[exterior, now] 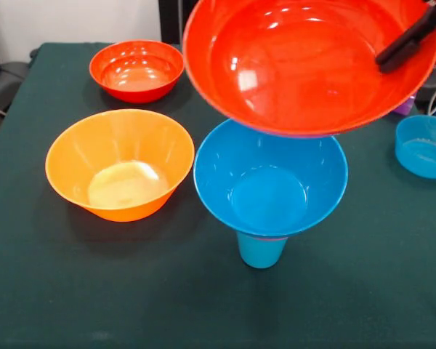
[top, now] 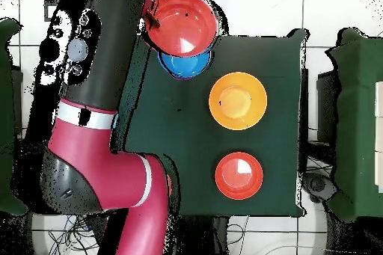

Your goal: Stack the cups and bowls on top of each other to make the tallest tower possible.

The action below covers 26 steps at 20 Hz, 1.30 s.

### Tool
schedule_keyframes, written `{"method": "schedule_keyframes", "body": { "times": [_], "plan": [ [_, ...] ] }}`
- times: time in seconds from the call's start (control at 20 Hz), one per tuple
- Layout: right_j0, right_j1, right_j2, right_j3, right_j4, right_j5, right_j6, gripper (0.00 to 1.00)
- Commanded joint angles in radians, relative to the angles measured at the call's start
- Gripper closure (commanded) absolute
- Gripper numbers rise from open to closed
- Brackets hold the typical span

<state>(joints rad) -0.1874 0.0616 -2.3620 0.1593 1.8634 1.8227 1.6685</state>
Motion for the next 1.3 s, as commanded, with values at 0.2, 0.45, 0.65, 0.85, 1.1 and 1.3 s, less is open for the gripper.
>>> {"method": "schedule_keyframes", "body": {
  "times": [0.2, 0.45, 0.65, 0.85, 1.1, 1.3],
  "plan": [
    [0.062, 0.082, 0.152, 0.052, -0.116, -0.052, 0.275, 1.00],
    [0.122, 0.115, 0.276, 0.141, -0.225, -0.115, 0.276, 1.00],
    [0.134, 0.123, 0.326, 0.156, -0.273, -0.162, 0.271, 1.00],
    [0.126, 0.120, 0.338, 0.133, -0.305, -0.192, 0.275, 1.00],
    [0.158, 0.136, 0.423, 0.184, -0.382, -0.267, 0.243, 1.00],
    [0.170, 0.140, 0.471, 0.197, -0.429, -0.309, 0.241, 1.00]
  ]
}}
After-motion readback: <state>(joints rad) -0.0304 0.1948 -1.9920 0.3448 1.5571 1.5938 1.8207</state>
